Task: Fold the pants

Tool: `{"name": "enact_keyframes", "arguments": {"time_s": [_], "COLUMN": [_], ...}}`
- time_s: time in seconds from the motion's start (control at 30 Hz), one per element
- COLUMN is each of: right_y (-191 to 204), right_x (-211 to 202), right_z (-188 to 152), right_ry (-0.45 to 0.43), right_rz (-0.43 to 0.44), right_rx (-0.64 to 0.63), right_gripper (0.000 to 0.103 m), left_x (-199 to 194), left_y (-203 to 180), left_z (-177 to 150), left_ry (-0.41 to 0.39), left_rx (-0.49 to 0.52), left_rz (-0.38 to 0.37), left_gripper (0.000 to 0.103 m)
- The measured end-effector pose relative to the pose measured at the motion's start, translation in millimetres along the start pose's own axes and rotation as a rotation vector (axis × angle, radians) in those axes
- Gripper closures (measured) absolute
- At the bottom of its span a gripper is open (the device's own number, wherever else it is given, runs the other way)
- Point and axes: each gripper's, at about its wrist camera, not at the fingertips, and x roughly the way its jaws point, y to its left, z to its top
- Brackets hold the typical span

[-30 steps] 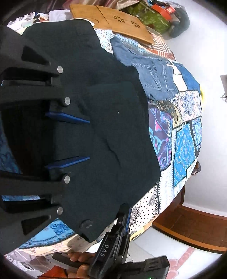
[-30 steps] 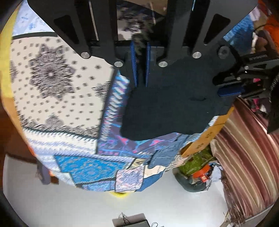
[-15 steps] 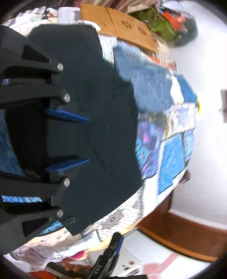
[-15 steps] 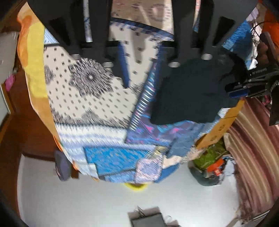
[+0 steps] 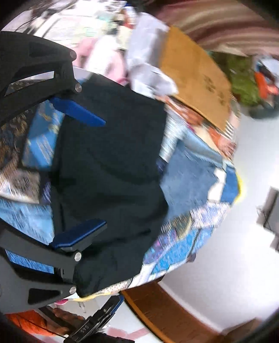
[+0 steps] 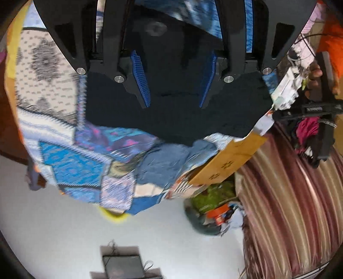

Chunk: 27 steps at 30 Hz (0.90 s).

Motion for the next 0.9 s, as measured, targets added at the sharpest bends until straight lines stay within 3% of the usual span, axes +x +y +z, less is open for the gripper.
{"name": "enact_keyframes", "arguments": {"time_s": [0.17, 0.3, 0.47, 0.63, 0.87, 0.9], "right_y": [23.2, 28.8, 34.7, 33.9, 35.5, 35.3], "right_x": [24.9, 53.4, 61.8, 63.8, 65.0, 65.0], "right_z": [-6.9, -18.9, -29.7, -28.8, -30.9, -31.1], "right_ry": [0.059, 0.18, 0.214, 0.238, 0.234, 0.233], "right_rz": [0.026, 0.033, 0.012, 0.016, 0.021, 0.024], "right_rx": [-0.008, -0.014, -0.073, -0.076, -0.094, -0.091], "right_gripper": [0.059, 0.058, 0.058, 0.058, 0.058, 0.058], "left_x": [18.7, 38.0, 42.2, 57.0, 74.5, 77.6], "left_y": [39.7, 56.7, 61.0, 81.4, 90.8, 92.5], "left_z": [-26.9, -50.7, -54.5, -42.6, -25.4, -22.7], "left_ry": [0.086, 0.168, 0.132, 0.125, 0.114, 0.108], "left_rx": [-0.098, -0.177, -0.22, -0.36, -0.45, -0.453], "left_rz": [-0.028, -0.142, -0.208, -0.317, -0.296, -0.273], "left_gripper": [0.015, 0.015, 0.014, 0.014, 0.014, 0.021]}}
